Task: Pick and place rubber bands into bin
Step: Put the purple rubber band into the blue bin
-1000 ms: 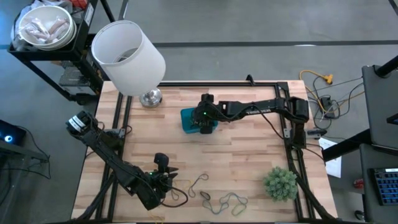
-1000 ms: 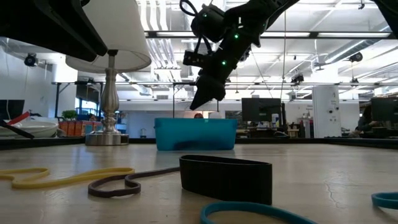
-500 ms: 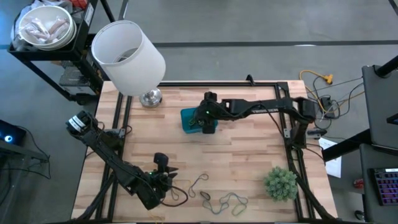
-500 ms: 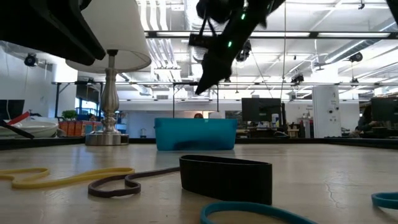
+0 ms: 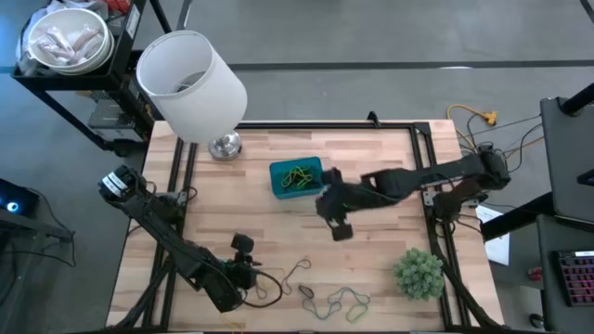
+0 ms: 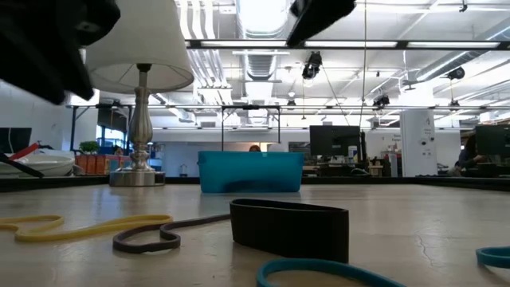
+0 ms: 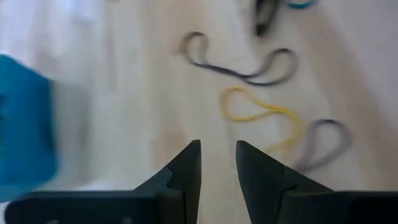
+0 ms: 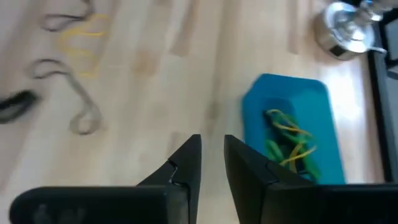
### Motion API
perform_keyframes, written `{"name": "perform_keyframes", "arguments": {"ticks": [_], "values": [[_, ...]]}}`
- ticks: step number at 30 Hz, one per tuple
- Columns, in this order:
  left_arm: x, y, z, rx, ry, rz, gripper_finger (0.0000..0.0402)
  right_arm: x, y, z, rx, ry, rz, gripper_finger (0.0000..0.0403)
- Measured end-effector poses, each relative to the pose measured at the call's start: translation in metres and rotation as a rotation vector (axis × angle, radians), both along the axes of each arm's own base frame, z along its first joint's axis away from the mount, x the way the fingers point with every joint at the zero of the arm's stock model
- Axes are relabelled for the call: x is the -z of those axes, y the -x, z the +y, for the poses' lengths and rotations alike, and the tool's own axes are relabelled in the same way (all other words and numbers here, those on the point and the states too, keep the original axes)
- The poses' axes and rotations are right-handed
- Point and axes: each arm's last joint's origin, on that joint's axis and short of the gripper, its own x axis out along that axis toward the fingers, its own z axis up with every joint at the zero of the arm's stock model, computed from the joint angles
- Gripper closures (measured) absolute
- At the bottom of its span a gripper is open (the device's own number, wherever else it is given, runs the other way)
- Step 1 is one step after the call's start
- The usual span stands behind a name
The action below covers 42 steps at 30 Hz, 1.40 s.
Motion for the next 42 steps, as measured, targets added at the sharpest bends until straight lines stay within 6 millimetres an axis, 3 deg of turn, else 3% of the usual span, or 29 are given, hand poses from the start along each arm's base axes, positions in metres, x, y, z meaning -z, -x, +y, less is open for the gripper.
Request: {"name": "perform_keyframes", "arguments": {"ticks": [9, 17, 25, 30, 42], "values": [[-0.001, 0.004, -0.009, -0.034, 0.361, 0.212, 0.0317, 0.017, 0.029, 0.050, -0.123, -0.019, 0.063, 0.0342], [0.007, 0.004, -0.010, -0.109, 0.385, 0.236, 0.0317, 0.045, 0.037, 0.071, -0.125, -0.057, 0.070, 0.0346], [0.020, 0.001, -0.012, -0.130, 0.357, 0.261, 0.0317, 0.079, 0.049, 0.075, -0.114, -0.071, 0.106, 0.0346], [0.027, 0.001, -0.008, -0.232, 0.352, 0.304, 0.0317, 0.092, 0.052, 0.074, -0.089, -0.093, 0.100, 0.0346], [0.044, -0.002, -0.008, -0.353, 0.363, 0.339, 0.0317, 0.083, 0.049, 0.076, -0.087, -0.115, 0.059, 0.0351]]}}
